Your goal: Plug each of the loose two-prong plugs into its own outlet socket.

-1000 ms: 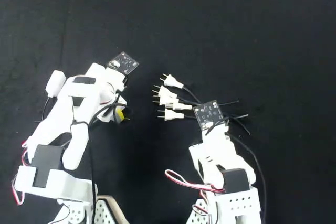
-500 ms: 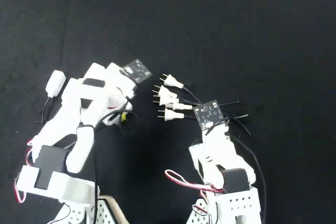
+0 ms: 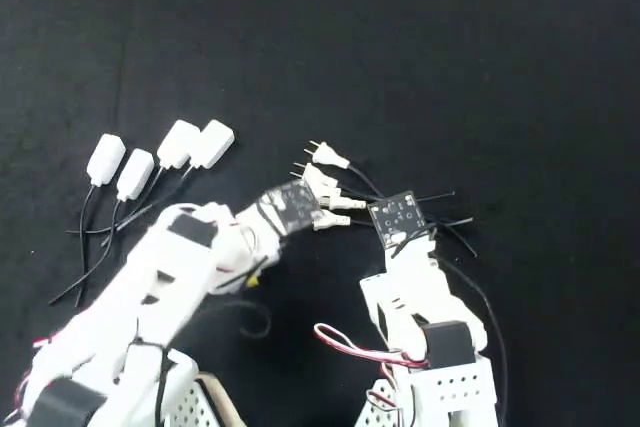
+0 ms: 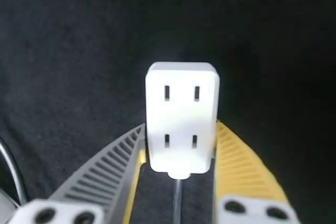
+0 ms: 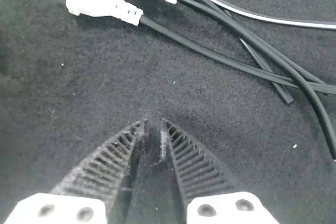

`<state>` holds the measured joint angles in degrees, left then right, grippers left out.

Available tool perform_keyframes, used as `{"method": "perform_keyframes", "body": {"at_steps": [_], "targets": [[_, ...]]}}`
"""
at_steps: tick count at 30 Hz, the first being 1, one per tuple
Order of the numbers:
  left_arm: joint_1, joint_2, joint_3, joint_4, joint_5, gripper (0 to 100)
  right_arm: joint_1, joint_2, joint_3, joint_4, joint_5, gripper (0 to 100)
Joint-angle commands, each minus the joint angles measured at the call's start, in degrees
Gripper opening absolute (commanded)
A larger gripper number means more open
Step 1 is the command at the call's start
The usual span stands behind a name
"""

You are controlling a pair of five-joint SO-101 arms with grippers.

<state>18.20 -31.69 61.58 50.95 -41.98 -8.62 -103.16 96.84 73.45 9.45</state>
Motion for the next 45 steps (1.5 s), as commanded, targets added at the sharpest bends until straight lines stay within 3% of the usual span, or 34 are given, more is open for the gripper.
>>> {"method": "perform_keyframes", "body": {"at_steps": [1, 11, 15, 21, 26, 30, 37, 41, 45], "targets": [[4.97, -6.33, 1.80, -0.35, -0.09, 23, -0.53, -3.74, -0.31, 0.44, -0.62, 4.0], [2.86, -7.47, 1.98, -0.09, 0.53, 30, -0.53, -3.74, -0.31, 0.44, -0.62, 4.1], [1.63, -11.34, -4.44, 8.88, 7.74, 30, 0.79, -3.74, -0.31, 0.09, -0.44, 4.0], [1.27, -24.00, -3.91, 14.15, 16.35, 30, 11.34, -3.65, -0.40, -4.48, -0.97, 3.9], [-7.43, -38.33, -2.07, 18.11, 20.75, 30, 15.03, -3.30, -4.88, -2.73, -10.46, 3.9], [-14.46, -48.79, 3.38, 18.46, 21.36, 30, 14.86, -3.21, -9.45, -2.99, -22.77, 3.9], [-21.49, -61.01, 13.05, 18.90, 21.10, 30, 1.41, -3.12, -7.52, -10.46, -29.36, 4.3], [-25.10, -64.88, 14.29, 23.12, 17.14, 30, 0.97, -2.24, -7.60, -13.89, -36.75, 4.3], [-26.86, -68.13, 18.95, 21.80, 15.38, 30, -0.18, 4.62, -7.87, -20.84, -42.46, 4.1]]}}
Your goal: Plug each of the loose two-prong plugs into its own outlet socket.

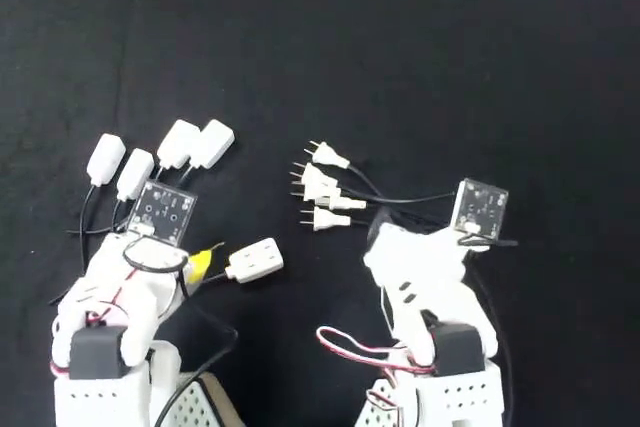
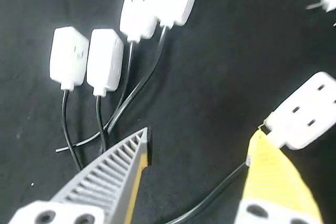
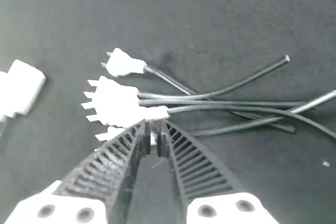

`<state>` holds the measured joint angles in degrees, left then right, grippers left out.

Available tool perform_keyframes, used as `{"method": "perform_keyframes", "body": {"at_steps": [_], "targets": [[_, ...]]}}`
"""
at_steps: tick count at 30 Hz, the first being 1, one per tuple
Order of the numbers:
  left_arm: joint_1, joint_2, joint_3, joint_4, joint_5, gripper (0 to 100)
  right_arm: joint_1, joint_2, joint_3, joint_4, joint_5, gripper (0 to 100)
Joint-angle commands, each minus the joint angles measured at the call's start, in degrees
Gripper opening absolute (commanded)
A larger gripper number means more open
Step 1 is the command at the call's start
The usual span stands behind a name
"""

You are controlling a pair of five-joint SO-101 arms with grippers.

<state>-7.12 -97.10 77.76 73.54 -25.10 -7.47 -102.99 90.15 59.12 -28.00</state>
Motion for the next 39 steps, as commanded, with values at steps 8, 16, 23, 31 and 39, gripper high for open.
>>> {"method": "perform_keyframes", "body": {"at_steps": [8, 16, 23, 31, 39], "targets": [[-1.27, -7.12, 7.08, -1.76, -1.49, 30, -4.22, 38.37, -18.95, -9.93, -13.45, 4.4], [-1.71, -7.21, 8.57, -1.67, -1.49, 30, -5.45, 70.02, -37.93, -10.46, -28.13, 21.1], [-1.36, -7.21, 9.27, -1.76, -1.49, 30, -7.74, 84.97, -46.90, -10.46, -35.96, 29.3], [-1.27, -7.21, 9.45, -1.76, -1.58, 30, -5.54, 94.29, -52.26, -11.52, -38.42, 19.2], [-1.19, -7.21, 9.63, -1.58, -1.58, 30, -5.54, 103.16, -53.58, -15.21, -38.33, 18.8]]}}
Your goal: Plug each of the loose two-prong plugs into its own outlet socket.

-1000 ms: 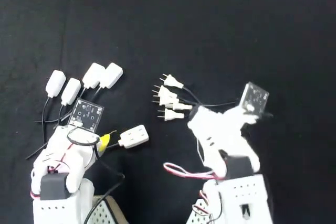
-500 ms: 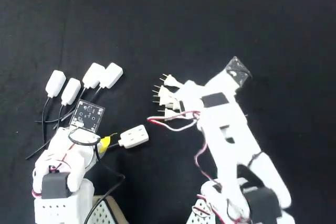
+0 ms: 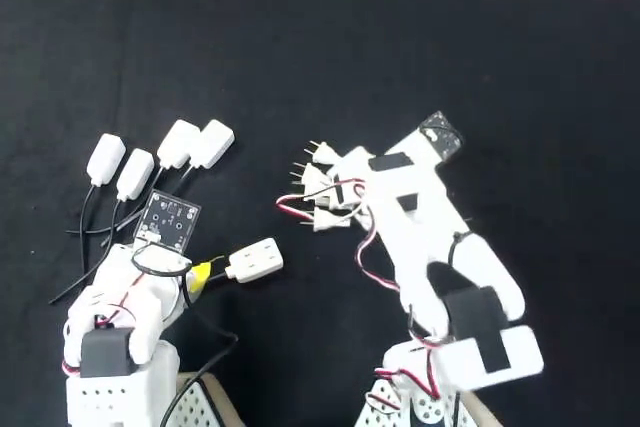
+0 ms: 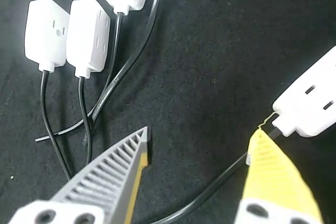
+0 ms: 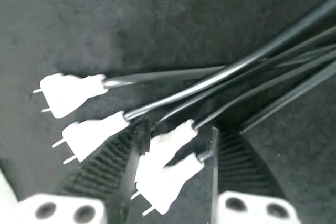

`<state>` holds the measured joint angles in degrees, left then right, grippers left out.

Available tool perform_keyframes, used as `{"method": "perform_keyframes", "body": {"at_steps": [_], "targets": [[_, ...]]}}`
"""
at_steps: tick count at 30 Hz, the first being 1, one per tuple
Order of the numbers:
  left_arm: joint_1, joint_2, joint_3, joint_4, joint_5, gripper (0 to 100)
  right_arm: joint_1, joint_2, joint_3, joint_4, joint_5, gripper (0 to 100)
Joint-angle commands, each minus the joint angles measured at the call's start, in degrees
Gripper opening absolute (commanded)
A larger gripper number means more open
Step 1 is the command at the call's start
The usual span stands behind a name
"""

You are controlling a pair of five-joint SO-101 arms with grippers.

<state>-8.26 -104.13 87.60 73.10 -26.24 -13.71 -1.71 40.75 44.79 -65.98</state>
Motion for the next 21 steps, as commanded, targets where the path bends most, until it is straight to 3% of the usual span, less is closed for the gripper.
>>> {"method": "perform_keyframes", "body": {"at_steps": [1, 8, 13, 17, 21], "targets": [[-0.04, -0.18, -0.22, -1.14, -0.44, 30, 0.70, 2.51, -4.62, -0.88, -0.35, 18.8], [0.84, -0.18, 0.57, -1.32, -0.35, 30, 2.55, 3.74, -5.67, -0.88, 0.09, 18.4], [1.10, -0.18, 0.57, -1.32, -0.35, 30, 2.64, 3.56, -5.67, -0.53, 0.35, 0.7], [1.10, -0.18, 0.57, -1.32, -0.35, 30, 2.90, 3.30, -5.58, -0.35, 0.79, 1.1], [1.10, -0.18, 0.57, -1.32, -0.35, 30, 5.01, 3.12, -7.16, 2.29, 8.26, 1.2]]}}
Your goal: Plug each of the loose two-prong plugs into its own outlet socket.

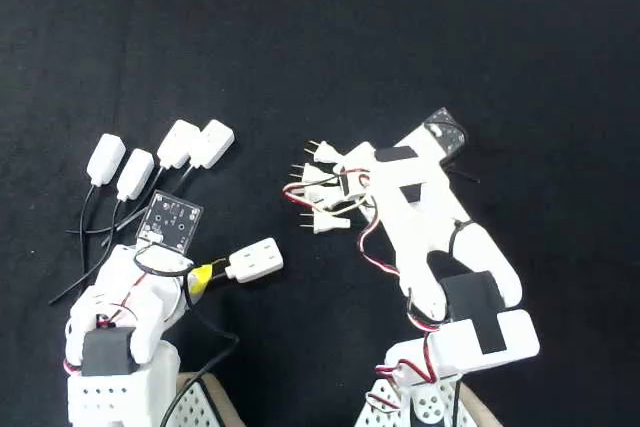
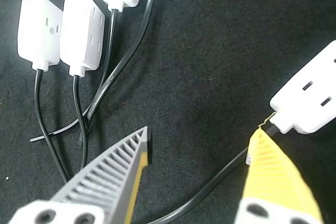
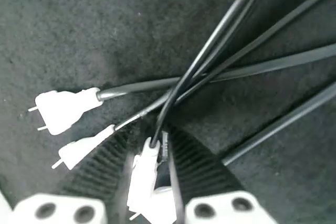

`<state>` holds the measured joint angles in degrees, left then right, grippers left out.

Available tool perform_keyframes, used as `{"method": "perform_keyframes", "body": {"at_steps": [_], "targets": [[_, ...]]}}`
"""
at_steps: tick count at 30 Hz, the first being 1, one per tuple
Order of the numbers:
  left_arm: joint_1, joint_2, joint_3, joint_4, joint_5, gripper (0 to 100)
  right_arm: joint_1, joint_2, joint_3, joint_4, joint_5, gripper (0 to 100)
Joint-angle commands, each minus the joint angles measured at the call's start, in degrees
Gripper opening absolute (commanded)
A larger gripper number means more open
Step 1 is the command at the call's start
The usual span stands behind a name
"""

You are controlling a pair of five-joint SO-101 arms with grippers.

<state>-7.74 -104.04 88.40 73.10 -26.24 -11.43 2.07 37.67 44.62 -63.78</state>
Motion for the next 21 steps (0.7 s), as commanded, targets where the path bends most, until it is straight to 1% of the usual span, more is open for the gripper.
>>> {"method": "perform_keyframes", "body": {"at_steps": [1, 5, 6, 10, 13, 16, 21], "targets": [[0.57, -0.26, -0.22, -1.32, -0.44, 30, 3.25, -1.01, -5.05, 4.04, 8.35, 1.2], [0.57, -0.26, -0.22, -1.32, -0.44, 30, 6.77, -3.47, -8.57, 8.88, 19.34, 1.2], [0.57, -0.26, -0.22, -1.32, -0.44, 30, 8.00, -4.09, -9.19, 9.41, 23.12, 1.2], [0.57, -0.26, -0.04, -1.32, -0.44, 30, 11.87, -4.79, -10.42, 9.67, 42.37, 1.3], [0.57, -0.26, 0.22, -1.32, -0.44, 30, 12.66, -3.91, -10.86, 9.67, 53.19, 1.5], [0.57, -0.26, 0.48, -1.41, -0.44, 30, 12.22, -1.89, -12.53, 9.49, 60.22, 1.5], [0.57, -0.26, 0.48, -1.41, -0.44, 30, 7.38, 4.26, -16.48, 9.85, 69.36, 2.1]]}}
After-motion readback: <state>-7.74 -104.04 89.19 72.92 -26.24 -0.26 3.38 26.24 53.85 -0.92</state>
